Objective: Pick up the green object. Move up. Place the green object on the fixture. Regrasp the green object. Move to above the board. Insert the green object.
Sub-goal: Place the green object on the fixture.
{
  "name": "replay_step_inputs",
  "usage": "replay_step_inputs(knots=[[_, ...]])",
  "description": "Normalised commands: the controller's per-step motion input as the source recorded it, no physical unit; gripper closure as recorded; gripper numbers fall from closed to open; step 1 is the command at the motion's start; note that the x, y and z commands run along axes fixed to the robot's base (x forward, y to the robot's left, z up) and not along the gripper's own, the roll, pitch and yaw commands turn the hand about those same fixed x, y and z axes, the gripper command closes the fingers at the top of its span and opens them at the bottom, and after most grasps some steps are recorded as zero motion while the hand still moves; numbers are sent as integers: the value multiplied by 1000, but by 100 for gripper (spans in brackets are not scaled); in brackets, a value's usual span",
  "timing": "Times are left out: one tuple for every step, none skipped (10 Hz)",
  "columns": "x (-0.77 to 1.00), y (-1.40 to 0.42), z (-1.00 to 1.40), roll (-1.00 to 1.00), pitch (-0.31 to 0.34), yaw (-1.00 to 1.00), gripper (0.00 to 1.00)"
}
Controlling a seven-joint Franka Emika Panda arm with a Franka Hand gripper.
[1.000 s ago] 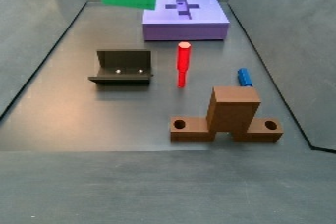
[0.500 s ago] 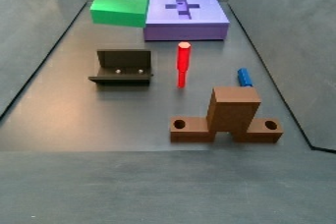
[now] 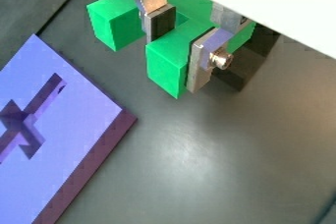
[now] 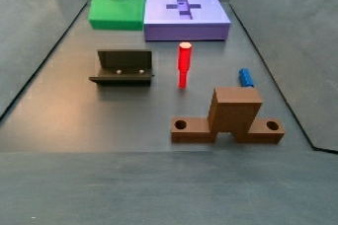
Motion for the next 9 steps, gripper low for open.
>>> replay_step_inputs(knots=[[403,540,-11,-1000,0,0,100],[271,683,-177,-1000,37,0,100],[229,700,-123,-877,271,0,100],[269,543,-154,-377,751,20,100],[400,500,-214,-469,771,0,100],[377,323,-74,-117,429,0,100],[223,109,-120,-154,114,-11,100],[280,-17,-226,-163,0,0,100],[363,-143,-291,-197,-26,6,100]])
